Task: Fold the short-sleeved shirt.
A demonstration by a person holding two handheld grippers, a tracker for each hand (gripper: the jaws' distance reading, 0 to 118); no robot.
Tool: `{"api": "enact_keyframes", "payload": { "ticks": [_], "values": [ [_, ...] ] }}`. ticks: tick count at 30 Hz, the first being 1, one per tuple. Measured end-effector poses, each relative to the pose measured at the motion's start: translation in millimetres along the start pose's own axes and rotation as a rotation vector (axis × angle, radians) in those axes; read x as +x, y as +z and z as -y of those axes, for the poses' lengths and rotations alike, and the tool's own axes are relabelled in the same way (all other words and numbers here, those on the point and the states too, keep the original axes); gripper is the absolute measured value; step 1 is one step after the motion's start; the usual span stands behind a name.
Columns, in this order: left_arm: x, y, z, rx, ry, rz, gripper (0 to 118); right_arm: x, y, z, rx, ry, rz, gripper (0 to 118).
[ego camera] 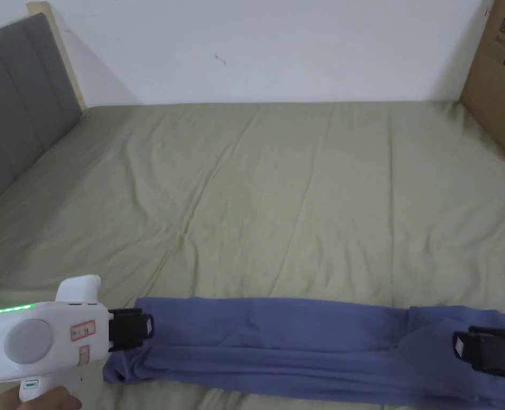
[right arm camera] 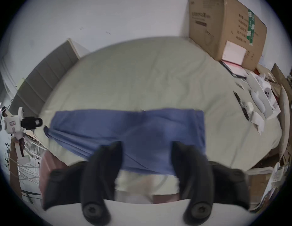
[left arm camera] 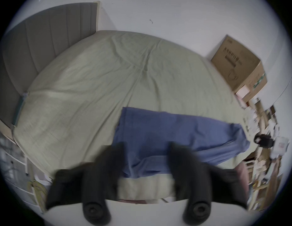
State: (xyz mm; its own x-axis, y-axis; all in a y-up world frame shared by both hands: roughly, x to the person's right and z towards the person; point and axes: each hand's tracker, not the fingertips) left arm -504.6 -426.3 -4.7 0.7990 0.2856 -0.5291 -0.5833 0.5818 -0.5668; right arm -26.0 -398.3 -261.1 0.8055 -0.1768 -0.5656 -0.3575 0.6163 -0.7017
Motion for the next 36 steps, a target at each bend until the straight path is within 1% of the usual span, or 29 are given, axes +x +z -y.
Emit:
{"api": "enact_keyframes", "payload": {
  "ticks": [1,2,3,4,5,6,8,9,11,13,14,17,20,21,23,24,25,26,27,28,29,31,33,36],
  "values": [
    [-2.0,1.0,1.0,-0.002,0.022,0.023,0,-12.0,-1.3,0.4,0.033,0.014,0.006,15],
    [-4.2,-0.2,4.1,0.002,0.045,0.035,1,-27.2,-6.3,3.0,0.065,0.025,0.020,2],
    [-5.3,3.6,9.7,0.018,0.066,0.039,0,-40.5,-12.0,6.1,0.090,0.025,0.024,2],
    [-8.1,1.9,12.2,-0.007,0.080,0.057,0,-50.7,-17.5,9.0,0.097,0.025,-0.006,2],
    [-12.6,-0.3,15.0,-0.028,0.108,0.065,0,-57.5,-29.6,11.0,0.079,0.029,-0.045,2],
    [-17.2,-1.5,18.8,-0.020,0.131,0.064,0,-68.8,-37.9,13.4,0.070,0.022,-0.058,2],
    [-33.3,-7.5,23.5,-0.017,0.190,0.066,0,-86.9,-52.1,17.3,0.036,0.051,-0.095,2],
    [-40.7,-7.6,25.3,0.000,0.230,0.085,4,-95.1,-59.6,19.7,0.031,0.063,-0.090,2],
    [-58.9,-9.3,27.8,0.003,0.343,0.157,51,-105.3,-66.8,20.9,0.015,0.093,-0.108,2],
    [-75.5,-13.7,29.7,-0.006,0.445,0.191,91,-114.0,-72.1,20.9,0.001,0.091,-0.126,2],
    [-82.2,-17.2,32.2,-0.005,0.477,0.224,97,-116.1,-74.6,20.1,-0.007,0.095,-0.139,2],
    [-91.4,-26.7,42.7,-0.002,0.558,0.268,98,-122.0,-79.0,18.4,-0.021,0.116,-0.137,2],
    [-92.1,-46.7,49.8,-0.068,0.605,0.280,98,-119.9,-83.7,15.5,-0.030,0.109,-0.144,2],
    [-92.0,-54.7,51.9,-0.074,0.613,0.286,98,-122.1,-83.7,16.0,-0.034,0.101,-0.146,2],
    [-93.1,-63.6,52.4,-0.062,0.629,0.289,87,-121.3,-85.9,14.9,-0.041,0.094,-0.146,2],
    [-93.2,-63.9,51.6,-0.038,0.660,0.316,87,-121.0,-86.6,14.7,-0.044,0.094,-0.144,2],
    [-95.1,-65.4,50.5,-0.036,0.680,0.339,30,-121.6,-86.6,14.9,-0.046,0.093,-0.142,2],
    [-94.9,-71.2,50.3,-0.055,0.725,0.329,7,-122.9,-84.6,16.1,-0.049,0.092,-0.143,2],
    [-91.1,-74.7,52.5,-0.055,0.739,0.282,7,-123.1,-84.2,16.5,-0.054,0.092,-0.147,2],
    [-89.1,-78.8,52.5,-0.058,0.712,0.299,7,-123.1,-84.2,16.7,-0.056,0.096,-0.146,2],
    [-86.8,-78.8,52.1,-0.065,0.704,0.290,7,-114.0,-91.2,18.1,-0.056,0.103,-0.140,2],
    [-80.5,-76.0,49.7,-0.055,0.688,0.279,7,-110.1,-88.4,18.9,-0.053,0.104,-0.126,2],
    [-78.4,-67.7,42.0,-0.059,0.655,0.251,7,-105.5,-78.9,16.7,-0.055,0.081,-0.128,2],
    [-59.9,-49.0,25.7,-0.016,0.554,0.219,7,-99.4,-73.8,16.0,-0.058,0.042,-0.124,2]
  ]
}}
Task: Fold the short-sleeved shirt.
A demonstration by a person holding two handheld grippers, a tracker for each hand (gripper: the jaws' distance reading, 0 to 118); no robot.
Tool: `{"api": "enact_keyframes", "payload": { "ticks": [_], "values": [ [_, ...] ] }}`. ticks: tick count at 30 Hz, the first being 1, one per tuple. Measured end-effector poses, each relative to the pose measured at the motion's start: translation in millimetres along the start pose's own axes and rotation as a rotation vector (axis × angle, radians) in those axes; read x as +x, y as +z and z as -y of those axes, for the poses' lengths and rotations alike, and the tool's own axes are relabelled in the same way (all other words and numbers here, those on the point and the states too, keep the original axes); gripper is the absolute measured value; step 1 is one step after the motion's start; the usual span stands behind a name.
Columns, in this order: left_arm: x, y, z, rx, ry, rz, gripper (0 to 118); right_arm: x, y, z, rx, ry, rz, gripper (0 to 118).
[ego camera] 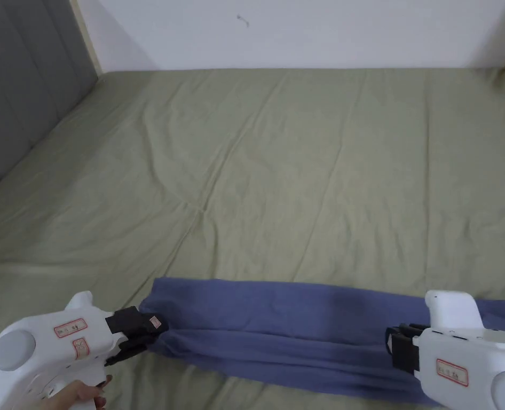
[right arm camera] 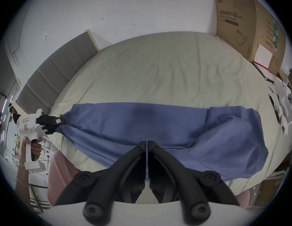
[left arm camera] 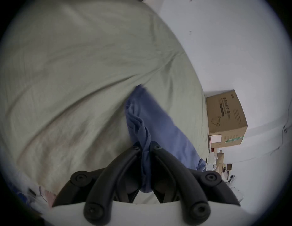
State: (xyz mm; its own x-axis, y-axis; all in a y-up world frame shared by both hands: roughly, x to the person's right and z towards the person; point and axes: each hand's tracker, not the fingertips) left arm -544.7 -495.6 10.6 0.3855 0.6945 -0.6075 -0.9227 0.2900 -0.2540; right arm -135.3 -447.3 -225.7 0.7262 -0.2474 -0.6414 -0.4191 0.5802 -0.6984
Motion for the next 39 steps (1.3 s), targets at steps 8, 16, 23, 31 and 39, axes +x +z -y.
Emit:
{"api": "enact_keyframes", "payload": {
  "ticks": [8,16,23,31,39],
  "values": [
    [144.5,5.1,19.8,0.002,-0.412,0.105,7,52.5,22.3,7.0,0.044,-0.097,0.038,2],
    [253.4,-69.1,112.9,-0.262,-0.721,0.266,7,89.8,43.8,21.7,0.072,-0.219,0.079,2],
    [252.0,-153.4,196.1,-0.555,-0.776,0.256,42,107.2,48.5,35.3,0.061,-0.270,0.102,2],
    [245.6,-132.2,162.2,-0.457,-0.663,0.280,104,122.8,48.4,37.9,0.058,-0.276,0.112,2],
    [232.4,-125.7,135.0,-0.336,-0.681,0.134,4,120.8,44.7,38.0,0.066,-0.284,0.086,2]
  ]
}}
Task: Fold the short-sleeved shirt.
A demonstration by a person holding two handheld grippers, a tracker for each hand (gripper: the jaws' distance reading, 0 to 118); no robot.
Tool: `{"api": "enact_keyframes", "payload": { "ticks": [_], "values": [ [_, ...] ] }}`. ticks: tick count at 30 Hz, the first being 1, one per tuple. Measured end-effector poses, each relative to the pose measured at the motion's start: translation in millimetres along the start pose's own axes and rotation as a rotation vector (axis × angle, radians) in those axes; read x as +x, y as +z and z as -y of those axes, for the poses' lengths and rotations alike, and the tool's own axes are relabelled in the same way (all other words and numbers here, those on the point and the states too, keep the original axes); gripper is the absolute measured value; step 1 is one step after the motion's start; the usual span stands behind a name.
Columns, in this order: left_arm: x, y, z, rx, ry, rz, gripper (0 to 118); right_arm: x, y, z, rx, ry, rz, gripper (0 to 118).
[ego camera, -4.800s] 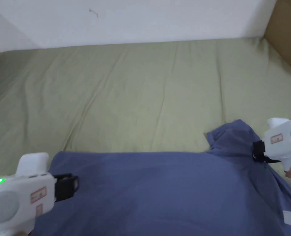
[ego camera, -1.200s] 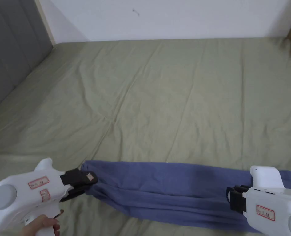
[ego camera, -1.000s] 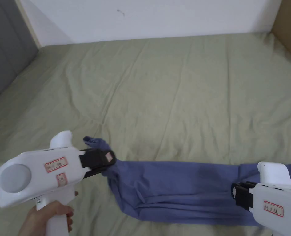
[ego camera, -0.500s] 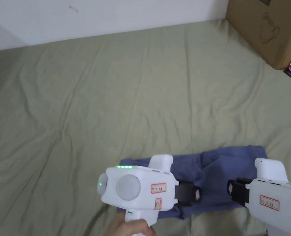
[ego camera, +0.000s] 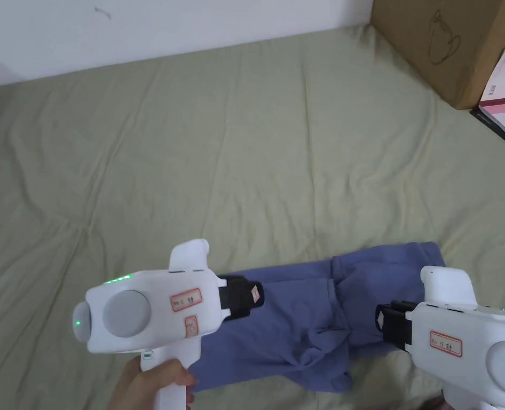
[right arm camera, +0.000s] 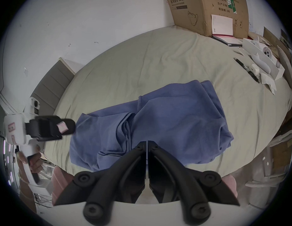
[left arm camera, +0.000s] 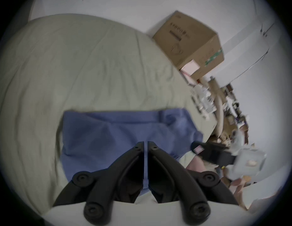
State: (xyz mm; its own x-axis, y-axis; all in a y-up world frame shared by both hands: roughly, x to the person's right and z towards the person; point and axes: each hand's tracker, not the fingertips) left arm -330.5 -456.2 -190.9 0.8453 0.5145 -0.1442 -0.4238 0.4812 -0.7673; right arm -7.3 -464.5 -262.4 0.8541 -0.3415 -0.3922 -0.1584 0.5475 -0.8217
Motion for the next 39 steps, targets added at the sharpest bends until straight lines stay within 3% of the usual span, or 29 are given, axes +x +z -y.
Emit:
{"api": "enact_keyframes", "payload": {
  "ticks": [4,8,11,15,20,24,25,28,29,34,37,39],
  "values": [
    [7.3,-42.1,22.6,-0.140,0.018,0.078,4,0.8,-0.8,2.8,-0.003,-0.004,-0.003,2],
    [43.9,-74.1,47.2,-0.223,-0.128,0.082,4,7.5,0.6,3.9,-0.006,-0.023,0.002,2],
    [58.1,-77.5,49.7,-0.230,-0.157,0.088,4,12.1,3.6,3.9,-0.007,-0.036,0.004,2],
    [65.4,-71.6,50.2,-0.240,-0.092,0.233,4,12.6,4.4,4.6,-0.004,-0.030,0.017,2],
    [66.3,-70.9,56.3,-0.266,-0.112,0.228,4,9.1,1.9,5.6,-0.012,-0.034,0.008,2],
    [31.8,-35.0,45.4,-0.165,0.009,0.289,5,1.1,3.7,2.8,-0.012,-0.006,0.000,2],
    [19.8,-24.2,42.1,-0.134,0.032,0.291,13,-0.1,3.8,1.8,-0.011,-0.002,-0.001,2],
    [-25.0,9.7,34.7,-0.032,0.123,0.238,77,-3.7,2.8,-0.4,-0.009,0.005,-0.005,2],
    [-43.2,21.3,35.4,-0.008,0.150,0.205,85,-4.9,2.0,-0.7,-0.010,0.005,-0.008,2],
    [-112.7,49.0,47.5,0.081,0.312,0.146,92,-13.7,-2.3,0.7,-0.022,0.025,-0.016,2],
    [-137.2,38.9,58.0,0.022,0.374,0.073,91,-18.2,-6.7,1.5,-0.037,0.033,-0.019,2],
    [-142.7,32.4,65.3,0.017,0.401,0.147,91,-21.4,-8.6,1.8,-0.044,0.040,-0.021,2]
  ]
}}
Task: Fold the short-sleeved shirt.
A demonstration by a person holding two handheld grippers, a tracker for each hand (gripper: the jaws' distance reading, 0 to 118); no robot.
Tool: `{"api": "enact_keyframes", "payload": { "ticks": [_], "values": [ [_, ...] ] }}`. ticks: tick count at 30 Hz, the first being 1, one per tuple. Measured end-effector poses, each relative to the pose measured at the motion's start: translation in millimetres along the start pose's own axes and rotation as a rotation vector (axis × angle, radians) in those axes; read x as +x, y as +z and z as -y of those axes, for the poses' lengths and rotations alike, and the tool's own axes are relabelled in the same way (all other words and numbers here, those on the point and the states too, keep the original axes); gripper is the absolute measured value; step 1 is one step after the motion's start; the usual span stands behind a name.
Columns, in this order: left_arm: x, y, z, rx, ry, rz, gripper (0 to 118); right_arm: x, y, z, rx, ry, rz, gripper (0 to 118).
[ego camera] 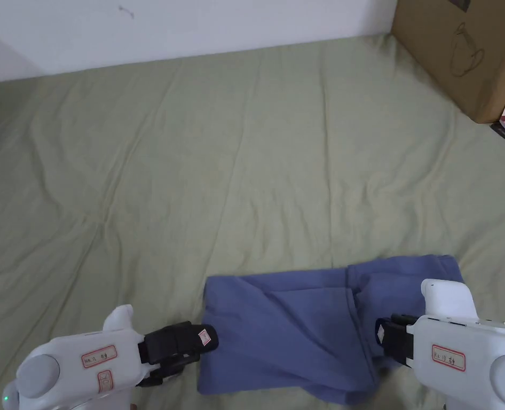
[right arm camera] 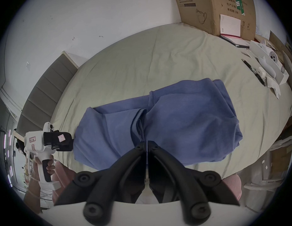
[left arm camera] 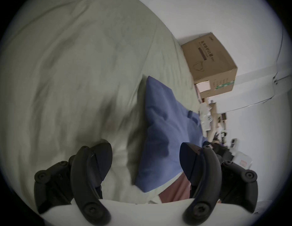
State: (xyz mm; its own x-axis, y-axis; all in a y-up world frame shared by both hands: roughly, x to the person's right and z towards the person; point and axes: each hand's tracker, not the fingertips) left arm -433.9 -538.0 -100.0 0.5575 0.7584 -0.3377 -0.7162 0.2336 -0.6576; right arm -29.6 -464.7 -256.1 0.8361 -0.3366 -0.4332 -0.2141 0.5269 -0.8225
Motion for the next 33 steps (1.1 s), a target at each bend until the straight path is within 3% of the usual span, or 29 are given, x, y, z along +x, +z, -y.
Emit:
{"api": "enact_keyframes", "payload": {
  "ticks": [3,6,7,8,9,10,12,13,21,24,30,33],
  "values": [
    [-2.5,-10.7,-0.7,0.001,0.070,0.136,92,-3.9,-3.2,-1.1,-0.011,0.012,0.000,2],
    [-7.6,-28.2,-1.3,-0.016,0.110,0.142,92,-6.5,-5.7,-2.0,-0.022,0.020,0.003,2],
    [-7.4,-29.4,-1.3,-0.009,0.111,0.153,86,-6.4,-5.5,-1.8,-0.023,0.022,0.003,2],
    [-5.7,-30.2,-1.4,-0.014,0.109,0.170,63,-6.8,-5.3,-1.7,-0.024,0.023,0.005,2],
    [-5.1,-29.8,-1.6,-0.016,0.114,0.169,21,-7.0,-5.3,-1.7,-0.025,0.024,0.005,2],
    [-7.5,-30.7,-2.8,-0.024,0.126,0.151,12,-7.2,-5.6,-1.9,-0.027,0.024,0.005,2],
    [-15.6,-33.8,-1.5,-0.050,0.145,0.069,12,-8.0,-7.1,-2.6,-0.034,0.028,0.010,2],
    [-17.3,-33.5,-1.3,-0.044,0.169,0.162,12,-8.8,-7.7,-2.8,-0.035,0.030,0.013,2],
    [-18.6,23.4,-11.0,0.047,0.194,0.248,12,-23.0,-10.5,-5.9,-0.045,0.060,0.016,2],
    [-28.8,67.9,-18.9,0.100,0.118,0.127,12,-27.9,-12.4,-7.1,-0.047,0.070,0.010,2],
    [-67.1,138.4,-26.4,0.195,0.146,-0.032,12,-32.2,-17.6,-6.1,-0.053,0.069,0.004,2],
    [-57.6,144.4,-20.6,0.202,0.144,-0.056,12,-32.8,-23.2,-5.1,-0.067,0.064,0.007,2]
  ]
}}
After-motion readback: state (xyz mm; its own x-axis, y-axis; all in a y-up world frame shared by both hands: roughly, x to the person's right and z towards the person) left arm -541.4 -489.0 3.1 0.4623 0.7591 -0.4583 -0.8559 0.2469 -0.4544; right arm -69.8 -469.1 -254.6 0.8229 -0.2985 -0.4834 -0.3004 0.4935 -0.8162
